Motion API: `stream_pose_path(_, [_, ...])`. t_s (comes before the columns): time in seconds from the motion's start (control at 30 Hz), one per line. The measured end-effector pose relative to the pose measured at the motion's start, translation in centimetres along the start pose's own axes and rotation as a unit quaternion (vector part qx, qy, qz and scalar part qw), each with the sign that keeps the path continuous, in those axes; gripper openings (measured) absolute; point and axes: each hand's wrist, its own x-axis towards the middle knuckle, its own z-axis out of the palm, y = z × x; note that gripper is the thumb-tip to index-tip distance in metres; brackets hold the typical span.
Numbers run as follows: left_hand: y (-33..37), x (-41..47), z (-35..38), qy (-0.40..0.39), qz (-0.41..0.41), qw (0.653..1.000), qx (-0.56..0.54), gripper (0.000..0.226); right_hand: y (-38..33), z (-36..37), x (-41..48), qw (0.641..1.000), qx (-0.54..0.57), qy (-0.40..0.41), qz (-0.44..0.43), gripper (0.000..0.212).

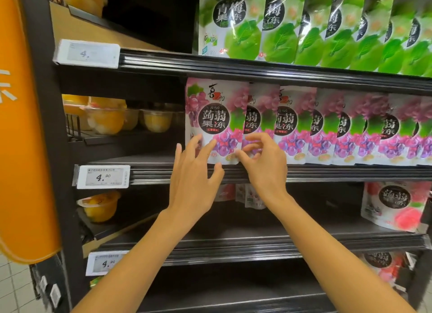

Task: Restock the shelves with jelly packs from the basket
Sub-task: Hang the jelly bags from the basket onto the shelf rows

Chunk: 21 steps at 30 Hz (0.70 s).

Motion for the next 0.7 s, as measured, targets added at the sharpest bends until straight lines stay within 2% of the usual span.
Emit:
stream_pose_path(0.13, [0.3,-1.5,0.2,0.029,0.024,0.991,-0.127,0.030,0.4,-0.7,-1.8,0.999,0.037,0.022,-0.023,0.025])
stream_pose_path(0.23, [0.6,-3.3,0.3,0.049,0.050,0.976,-0.206,0.023,1.3,-1.3,-4.5,0.998,0.046,0.037,-0.036,0.019])
stream_pose_path(0.37, [-0.2,-7.8,1.8,0.019,0.014,0.962,-0.272,0.019,4.5,-2.0,-9.9,0.998,0.049,0.025,-0.005,0.013])
stream_pose_path(0.43, [-0.8,-11.0,2.9,-0.027,-0.029,0.956,-0.291,0.018,7.0,-2.1,-13.5,0.998,0.040,-0.009,0.037,0.012])
stream_pose_path(0.53, [-1.9,-16.5,5.5,-0.106,-0.144,0.932,-0.315,0.017,11.5,-2.2,-19.9,0.985,0.024,-0.093,0.142,0.010])
stream_pose_path(0.7, [-4.3,-28.0,11.1,-0.209,-0.318,0.878,-0.292,0.021,19.8,-3.2,-31.8,0.924,-0.018,-0.250,0.290,0.011])
